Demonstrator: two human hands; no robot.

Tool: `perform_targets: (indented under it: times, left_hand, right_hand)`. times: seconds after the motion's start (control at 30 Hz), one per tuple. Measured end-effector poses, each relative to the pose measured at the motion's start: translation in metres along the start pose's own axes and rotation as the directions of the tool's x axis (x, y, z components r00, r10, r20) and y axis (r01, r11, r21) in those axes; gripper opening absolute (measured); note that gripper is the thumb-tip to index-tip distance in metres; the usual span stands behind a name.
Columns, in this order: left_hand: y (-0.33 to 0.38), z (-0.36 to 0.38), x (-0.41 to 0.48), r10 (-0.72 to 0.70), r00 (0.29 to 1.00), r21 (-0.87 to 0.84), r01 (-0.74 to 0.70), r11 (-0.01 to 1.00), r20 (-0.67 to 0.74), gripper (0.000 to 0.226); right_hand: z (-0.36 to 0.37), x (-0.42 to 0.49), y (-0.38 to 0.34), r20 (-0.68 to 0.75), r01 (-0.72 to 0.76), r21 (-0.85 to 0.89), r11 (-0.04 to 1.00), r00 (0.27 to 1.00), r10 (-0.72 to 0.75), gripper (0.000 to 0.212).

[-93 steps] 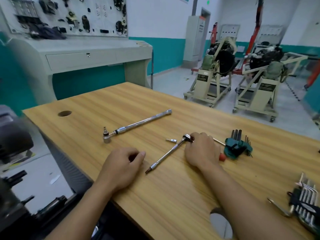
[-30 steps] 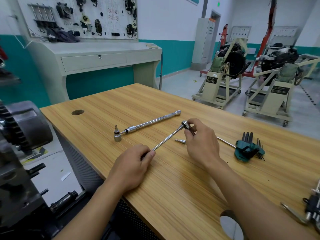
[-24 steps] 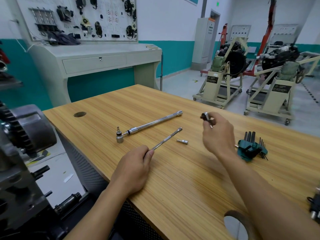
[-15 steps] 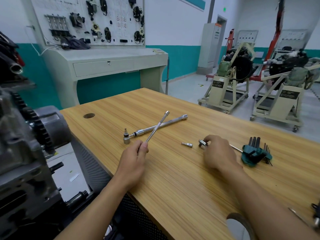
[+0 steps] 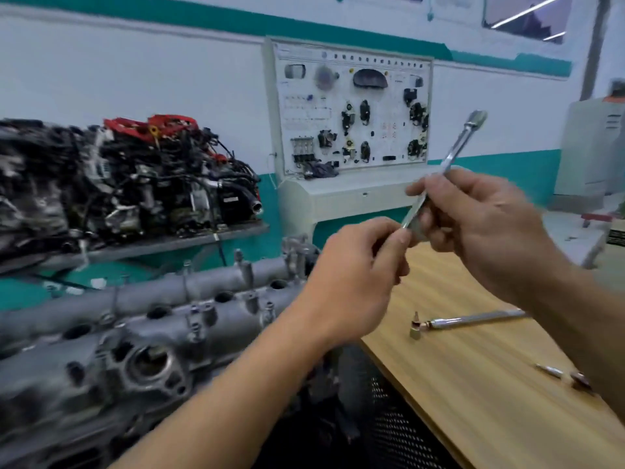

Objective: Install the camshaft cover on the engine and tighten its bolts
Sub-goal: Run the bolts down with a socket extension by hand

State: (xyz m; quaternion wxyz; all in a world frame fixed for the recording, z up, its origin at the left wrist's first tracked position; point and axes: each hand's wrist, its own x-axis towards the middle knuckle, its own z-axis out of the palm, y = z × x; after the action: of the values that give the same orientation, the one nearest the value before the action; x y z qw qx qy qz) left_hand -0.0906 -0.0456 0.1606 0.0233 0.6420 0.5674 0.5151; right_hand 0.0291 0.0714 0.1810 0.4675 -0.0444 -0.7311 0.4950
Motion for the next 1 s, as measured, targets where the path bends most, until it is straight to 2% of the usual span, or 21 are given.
perform_targets:
  times: [0.1, 0.2, 0.33, 0.47, 0.6, 0.73, 1.0]
  left_hand:
    - [0.001, -0.060, -0.008, -0.064, 0.997, 0.215, 0.053, 0.975, 0.045, 0.033]
    - [-0.007, -0.097, -0.016, -0.165, 0.982, 0.395, 0.113, 0.912, 0.098, 0.041]
    - [-0.022, -0.123, -0.024, -0.245, 0.962, 0.492, 0.155, 0.856, 0.123, 0.050]
    - [-0.034, -0.130, -0.027, -0.242, 0.964, 0.510, 0.157, 0.846, 0.105, 0.041]
    - [-0.045, -0.123, -0.027, -0.153, 0.987, 0.421, 0.120, 0.899, 0.044, 0.034]
    - [-0.055, -0.116, -0.027, -0.147, 0.989, 0.346, 0.125, 0.930, 0.037, 0.029]
    - [-0.062, -0.112, -0.026, -0.171, 0.980, 0.438, 0.112, 0.892, 0.099, 0.029]
  right_hand:
    - [0.051, 0.024, -0.010, 0.148, 0.157, -0.160, 0.975, 0.980, -0.133, 0.026]
    - [0.087, 0.035, -0.006, 0.350, 0.268, -0.322, 0.908, 0.925, -0.149, 0.032]
    - [0.112, 0.040, 0.011, 0.417, 0.216, -0.301, 0.929, 0.906, -0.076, 0.032]
    - [0.123, 0.045, 0.019, 0.459, 0.252, -0.310, 0.917, 0.884, -0.088, 0.026]
    - [0.123, 0.056, 0.018, 0.419, 0.273, -0.304, 0.913, 0.899, -0.129, 0.029]
    - [0.122, 0.062, 0.025, 0.420, 0.249, -0.289, 0.924, 0.901, -0.111, 0.027]
    - [0.122, 0.056, 0.039, 0.411, 0.217, -0.236, 0.947, 0.906, -0.105, 0.029]
